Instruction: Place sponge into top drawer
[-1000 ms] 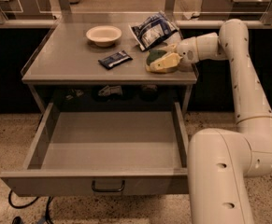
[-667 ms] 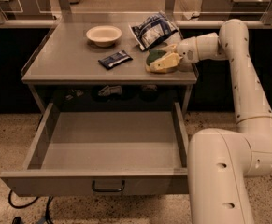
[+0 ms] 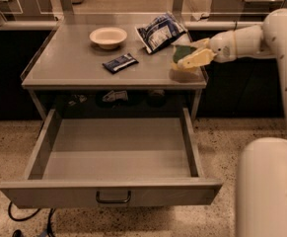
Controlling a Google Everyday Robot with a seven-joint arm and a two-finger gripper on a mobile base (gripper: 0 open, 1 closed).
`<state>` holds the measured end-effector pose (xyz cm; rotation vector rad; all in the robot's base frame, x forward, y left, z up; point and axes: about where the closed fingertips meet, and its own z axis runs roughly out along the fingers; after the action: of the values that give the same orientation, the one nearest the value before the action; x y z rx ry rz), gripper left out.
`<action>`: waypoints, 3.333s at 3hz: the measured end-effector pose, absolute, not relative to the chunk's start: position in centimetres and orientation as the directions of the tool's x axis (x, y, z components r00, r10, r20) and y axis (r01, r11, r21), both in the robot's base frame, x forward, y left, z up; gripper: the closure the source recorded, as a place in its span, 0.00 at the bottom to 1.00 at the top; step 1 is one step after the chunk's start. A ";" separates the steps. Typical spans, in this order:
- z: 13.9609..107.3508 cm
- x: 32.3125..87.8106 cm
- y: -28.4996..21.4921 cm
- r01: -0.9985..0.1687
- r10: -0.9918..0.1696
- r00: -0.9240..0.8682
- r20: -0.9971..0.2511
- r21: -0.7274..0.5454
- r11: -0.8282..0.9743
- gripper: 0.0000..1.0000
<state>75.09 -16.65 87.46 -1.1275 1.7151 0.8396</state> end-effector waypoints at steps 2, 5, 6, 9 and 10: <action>99.5 69.0 -23.6 -0.831 -0.272 -0.067 -0.960 -0.097 0.548 1.00; 99.6 66.9 -22.7 -0.812 -0.378 0.026 -0.925 -0.240 0.532 1.00; 100.9 63.2 -24.4 -0.711 -0.506 0.152 -0.849 -0.450 0.541 1.00; 93.5 59.5 -23.3 -0.720 -0.591 0.126 -0.797 -0.483 0.498 1.00; 90.3 59.1 -21.0 -0.743 -0.616 0.144 -0.774 -0.496 0.449 1.00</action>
Offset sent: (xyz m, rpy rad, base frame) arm -0.0294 -0.0481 0.0605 0.0029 -0.1048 -0.1226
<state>59.07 -21.04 90.27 -1.2357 1.5438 0.1373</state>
